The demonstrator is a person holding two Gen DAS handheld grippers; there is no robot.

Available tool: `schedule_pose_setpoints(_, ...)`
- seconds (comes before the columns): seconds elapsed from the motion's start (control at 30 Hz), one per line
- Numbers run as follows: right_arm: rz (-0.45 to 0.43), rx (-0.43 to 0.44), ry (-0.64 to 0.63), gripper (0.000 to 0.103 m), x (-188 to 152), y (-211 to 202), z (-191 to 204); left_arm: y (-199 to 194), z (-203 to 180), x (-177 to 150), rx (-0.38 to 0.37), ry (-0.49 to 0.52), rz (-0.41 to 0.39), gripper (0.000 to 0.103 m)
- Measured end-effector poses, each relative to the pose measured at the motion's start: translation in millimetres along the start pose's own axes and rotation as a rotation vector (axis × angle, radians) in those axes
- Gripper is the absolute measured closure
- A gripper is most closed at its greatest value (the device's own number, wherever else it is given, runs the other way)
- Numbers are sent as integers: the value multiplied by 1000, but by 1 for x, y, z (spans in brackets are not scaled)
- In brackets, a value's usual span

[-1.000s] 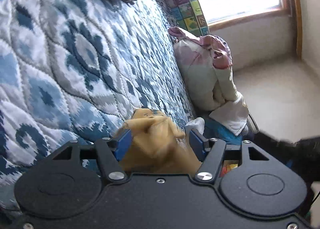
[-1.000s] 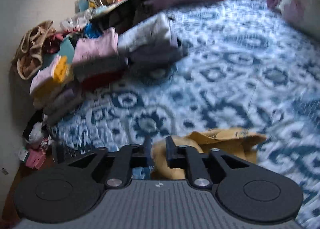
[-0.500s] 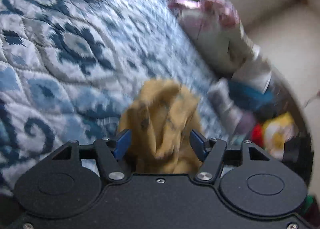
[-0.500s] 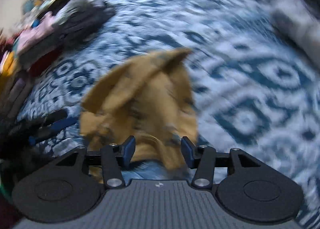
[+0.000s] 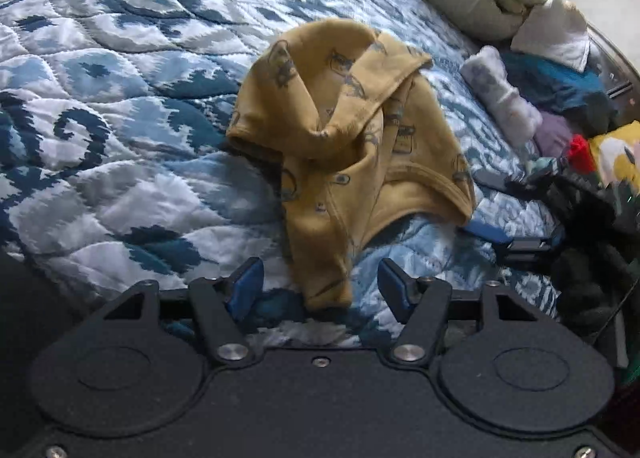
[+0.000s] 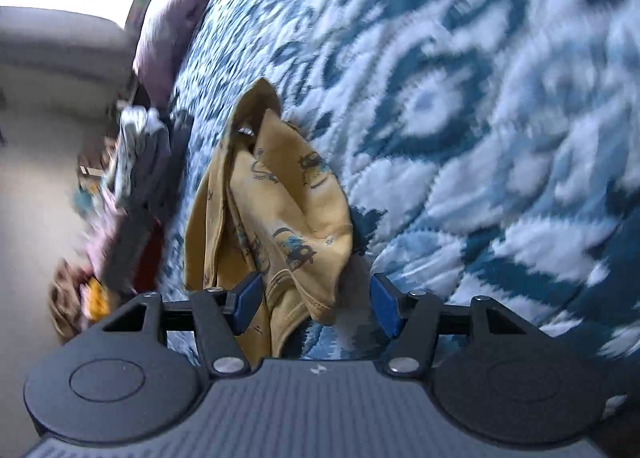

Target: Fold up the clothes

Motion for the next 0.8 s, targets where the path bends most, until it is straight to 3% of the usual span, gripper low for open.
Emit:
schedule_pose_setpoints(0.07, -31, 37, 36, 49, -1, 4, -6, 0, 2, 0, -4, -8, -11, 64)
schedule_pose_setpoints(0.13, -56, 69, 52, 70, -1, 7, -7, 3, 2, -1, -8, -11, -9, 72)
schedule_pose_setpoints(0.17, -65, 75, 43, 84, 0, 9, -4, 4, 1, -2, -12, -11, -9, 81)
schedule_pose_setpoints(0.2, -73, 80, 35, 92, 0, 11, -2, 3, 1, -1, -17, -12, -14, 92)
schedule_pose_setpoints(0.23, -82, 86, 26, 97, 0, 13, 0, 1, 0, -1, -22, -16, -22, 96)
schedule_pose_setpoints(0.33, -129, 130, -43, 98, 1, 4, 22, -12, 4, 2, -83, -61, -71, 101)
schedule_pose_setpoints(0.47, -195, 198, -128, 98, 3, -21, 58, -40, 13, 10, -231, -174, -145, 101)
schedule_pose_setpoints(0.63, -268, 275, -224, 99, 4, -66, 110, -97, 15, 31, -434, -273, -272, 101)
schedule_pose_setpoints(0.8, -310, 346, -316, 99, -1, -107, 163, -148, 4, 55, -563, -321, -374, 101)
Point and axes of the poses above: each gripper's, at about its wrist camera, not at the fingertips, and y roughly the way its jaws point, z to its left, x to its top, the point moved 3 cm from there along y, roughly the way its jaws point, and after that the axes turned 11 degrees about x, right-handed, at the moved point
